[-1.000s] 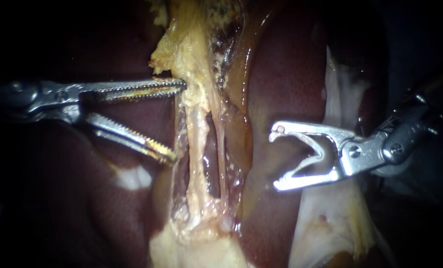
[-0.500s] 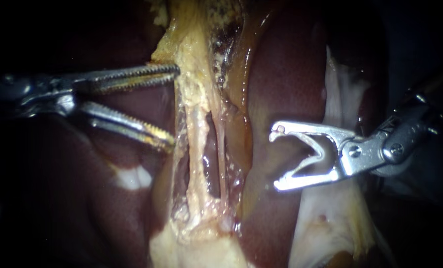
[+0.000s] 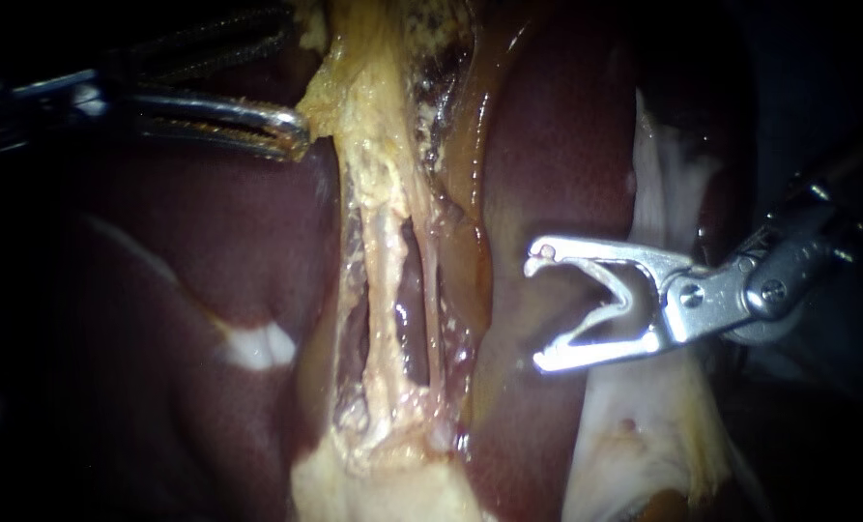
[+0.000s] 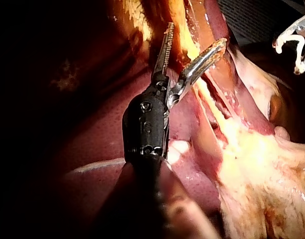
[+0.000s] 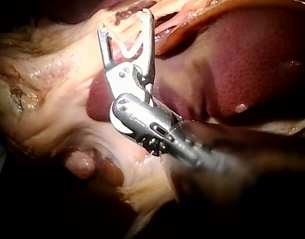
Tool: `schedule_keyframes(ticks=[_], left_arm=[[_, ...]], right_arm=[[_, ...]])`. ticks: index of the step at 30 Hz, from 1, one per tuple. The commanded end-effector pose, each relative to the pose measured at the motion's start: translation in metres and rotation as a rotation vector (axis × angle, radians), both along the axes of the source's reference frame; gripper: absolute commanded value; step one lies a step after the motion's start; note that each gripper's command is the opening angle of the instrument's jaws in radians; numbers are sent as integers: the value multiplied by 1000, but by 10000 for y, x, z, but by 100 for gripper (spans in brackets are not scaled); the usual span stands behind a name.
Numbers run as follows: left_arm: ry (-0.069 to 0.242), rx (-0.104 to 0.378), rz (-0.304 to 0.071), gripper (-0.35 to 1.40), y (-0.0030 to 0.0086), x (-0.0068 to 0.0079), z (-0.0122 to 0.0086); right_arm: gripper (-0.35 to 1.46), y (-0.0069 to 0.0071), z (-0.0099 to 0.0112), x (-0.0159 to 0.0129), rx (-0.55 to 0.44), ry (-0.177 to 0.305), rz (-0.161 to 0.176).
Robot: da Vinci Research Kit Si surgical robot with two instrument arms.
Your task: Grabbing gallbladder
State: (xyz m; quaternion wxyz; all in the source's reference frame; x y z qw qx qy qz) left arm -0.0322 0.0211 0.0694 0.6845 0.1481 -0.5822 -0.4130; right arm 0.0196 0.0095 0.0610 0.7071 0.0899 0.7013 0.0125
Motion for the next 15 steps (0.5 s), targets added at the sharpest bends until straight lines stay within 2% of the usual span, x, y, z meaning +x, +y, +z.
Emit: schedule_keyframes(ticks=[1,7,11,15], left_arm=[[2,27,-5,56,-3,-3,5],[24,92,-13,54,-14,-12,26],[44,113,-9,54,-13,-8,38],[50,135,-19,47,-14,-6,44]], right_arm=[[57,0,0,0,0,0,0],[57,0,0,0,0,0,0],[57,0,0,0,0,0,0],[57,0,0,0,0,0,0]])
